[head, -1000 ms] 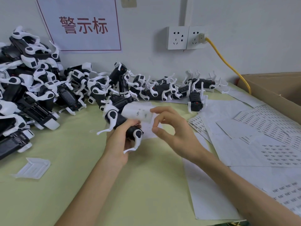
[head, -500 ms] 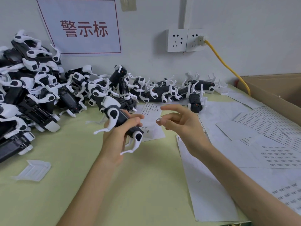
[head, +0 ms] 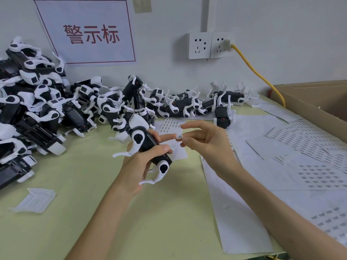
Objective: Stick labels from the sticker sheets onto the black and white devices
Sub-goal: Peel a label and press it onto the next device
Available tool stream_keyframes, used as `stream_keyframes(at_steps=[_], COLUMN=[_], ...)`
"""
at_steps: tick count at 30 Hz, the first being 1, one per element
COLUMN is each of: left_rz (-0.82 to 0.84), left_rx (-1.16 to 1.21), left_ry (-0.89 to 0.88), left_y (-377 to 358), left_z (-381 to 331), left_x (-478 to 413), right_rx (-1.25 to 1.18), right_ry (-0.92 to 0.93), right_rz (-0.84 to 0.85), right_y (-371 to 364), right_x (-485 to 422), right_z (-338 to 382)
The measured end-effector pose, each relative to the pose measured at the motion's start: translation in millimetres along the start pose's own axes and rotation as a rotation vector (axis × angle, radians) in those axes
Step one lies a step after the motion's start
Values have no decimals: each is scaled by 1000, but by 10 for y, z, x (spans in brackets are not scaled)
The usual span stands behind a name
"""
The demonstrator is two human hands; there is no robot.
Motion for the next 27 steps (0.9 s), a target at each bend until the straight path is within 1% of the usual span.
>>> stream_keyframes(at_steps=[11,15,18,23,27], left_rz=[79,66,52,49,58], left_rx=[29,41,58,62,51], left_ry=[28,35,32,43,46], left_y=[-71,-60,-38,-29,-31], left_z=[62,69,70,91,109], left_x=[5,-5,-6,-12,-23], right_rx=[161,370,482,592,674], right_ry=[48,188,310,415,484], right_rz=[20,-41,-53,-59,-21], right_y=[-19,3,-25,-35,-78], right_x=[9,35,60,84,105], right_z=[-22,106,205,259,281])
Point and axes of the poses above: each hand's wrist, its own x-axis away from the middle knuckle, its own y-axis out of the back of the hand, z = x × y, the point moved 10 cm from there along -x, towards the middle knuckle, and after that the axes turned 2 degrees about y, right-handed, at the moved point
